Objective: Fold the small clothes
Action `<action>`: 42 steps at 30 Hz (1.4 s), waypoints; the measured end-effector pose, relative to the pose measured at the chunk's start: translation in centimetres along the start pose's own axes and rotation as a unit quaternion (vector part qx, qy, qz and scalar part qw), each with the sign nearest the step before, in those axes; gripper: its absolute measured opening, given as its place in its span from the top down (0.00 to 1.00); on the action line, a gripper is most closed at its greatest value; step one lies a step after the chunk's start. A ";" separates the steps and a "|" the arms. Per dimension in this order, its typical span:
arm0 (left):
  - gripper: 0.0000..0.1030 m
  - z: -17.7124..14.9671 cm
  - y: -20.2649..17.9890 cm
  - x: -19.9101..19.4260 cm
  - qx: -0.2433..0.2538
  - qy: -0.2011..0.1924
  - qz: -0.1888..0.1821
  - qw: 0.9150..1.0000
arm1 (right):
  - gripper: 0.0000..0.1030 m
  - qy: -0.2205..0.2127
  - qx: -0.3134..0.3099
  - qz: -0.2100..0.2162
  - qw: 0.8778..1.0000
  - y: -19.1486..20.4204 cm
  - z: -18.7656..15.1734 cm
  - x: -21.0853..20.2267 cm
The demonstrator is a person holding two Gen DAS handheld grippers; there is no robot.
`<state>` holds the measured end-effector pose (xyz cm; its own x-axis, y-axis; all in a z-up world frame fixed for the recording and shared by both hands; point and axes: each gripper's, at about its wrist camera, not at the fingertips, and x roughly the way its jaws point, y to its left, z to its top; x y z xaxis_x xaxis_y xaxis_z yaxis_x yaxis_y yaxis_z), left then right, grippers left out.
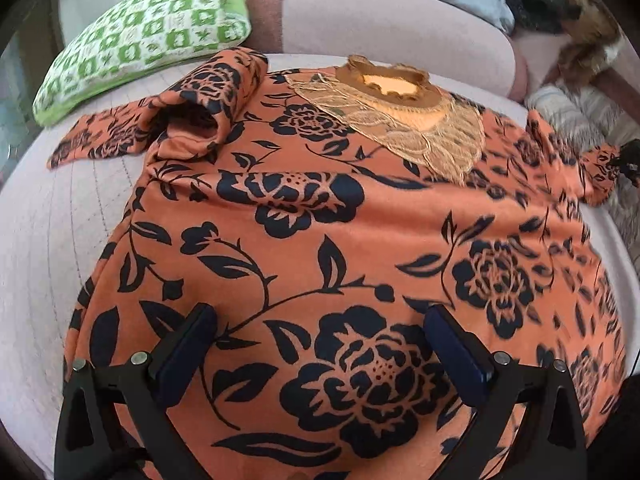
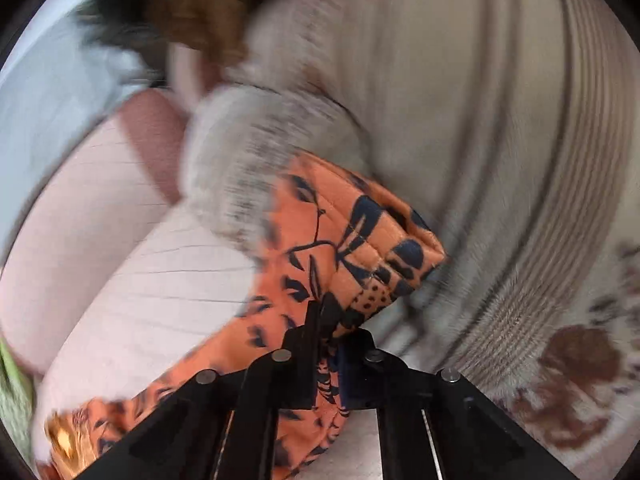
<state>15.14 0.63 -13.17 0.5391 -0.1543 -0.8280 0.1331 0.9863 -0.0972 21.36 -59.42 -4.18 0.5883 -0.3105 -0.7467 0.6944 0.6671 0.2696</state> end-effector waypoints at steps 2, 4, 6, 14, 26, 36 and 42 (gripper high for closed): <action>0.00 0.1 0.6 -0.2 -0.025 -0.002 -0.017 1.000 | 0.94 -0.019 -0.039 0.034 0.998 2.9 0.5 -2.8; 0.00 0.2 1.3 -0.4 -0.044 -0.002 -0.038 0.998 | 0.94 -0.039 -0.076 0.071 0.994 6.5 0.6 -6.4; 0.00 0.3 1.7 -0.5 -0.053 0.001 -0.053 0.997 | 0.94 -0.055 -0.122 0.123 0.983 11.5 0.0 -10.8; 0.00 0.3 3.4 -1.3 -0.102 0.010 -0.101 0.989 | 0.93 -0.037 -0.221 0.264 0.938 28.6 -11.2 -19.4; 0.00 0.5 4.6 -1.9 -0.124 0.011 -0.129 0.984 | 0.15 0.193 -0.294 0.260 0.899 40.7 -33.0 -4.9; 0.00 3.9 3.0 -6.3 -0.067 -0.082 -0.099 0.989 | 0.11 0.123 -0.255 0.311 0.907 29.0 -25.4 -10.3; 0.04 11.6 -4.3 -1.5 0.094 -0.058 0.066 0.992 | 0.11 0.103 -0.195 0.318 0.922 19.1 -23.7 -10.9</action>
<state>23.36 -4.08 -5.13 0.6527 -0.0406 -0.7565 0.2017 0.9718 0.1218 18.43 -27.26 -5.31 0.7063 0.3365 -0.6228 0.0098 0.8751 0.4839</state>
